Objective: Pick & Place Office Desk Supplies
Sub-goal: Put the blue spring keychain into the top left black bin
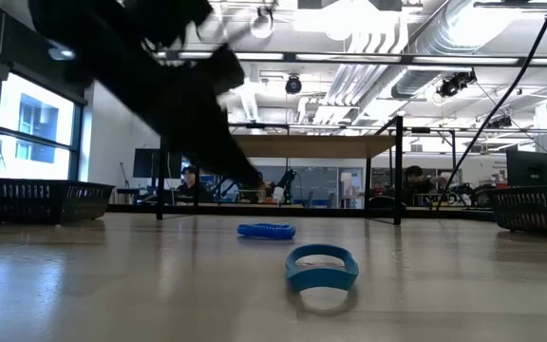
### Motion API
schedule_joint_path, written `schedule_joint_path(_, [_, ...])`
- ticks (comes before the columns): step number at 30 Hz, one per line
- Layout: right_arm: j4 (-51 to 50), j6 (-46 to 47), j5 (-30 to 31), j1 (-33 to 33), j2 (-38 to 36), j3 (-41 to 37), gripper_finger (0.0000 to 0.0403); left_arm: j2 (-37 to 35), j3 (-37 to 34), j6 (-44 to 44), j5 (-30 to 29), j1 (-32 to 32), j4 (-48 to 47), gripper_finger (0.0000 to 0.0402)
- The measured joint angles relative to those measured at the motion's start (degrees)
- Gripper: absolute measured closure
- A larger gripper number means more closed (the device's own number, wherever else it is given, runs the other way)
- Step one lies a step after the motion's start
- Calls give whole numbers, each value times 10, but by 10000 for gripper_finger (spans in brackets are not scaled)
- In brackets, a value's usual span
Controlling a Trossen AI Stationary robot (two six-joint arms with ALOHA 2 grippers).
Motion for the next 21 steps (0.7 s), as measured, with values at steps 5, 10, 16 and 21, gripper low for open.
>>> schedule_joint_path(5, [-11, 16, 0, 1, 0, 0, 210, 59, 0, 58, 18, 8, 55, 227])
schedule_joint_path(10, [-23, 32, 0, 1, 0, 0, 209, 84, -1, 78, 17, 6, 88, 227])
schedule_joint_path(16, [-23, 42, -7, 1, 0, 0, 209, 99, 0, 72, 10, 19, 94, 227])
schedule_joint_path(21, [-22, 43, -16, 1, 0, 0, 209, 117, 2, 49, 14, 35, 74, 227])
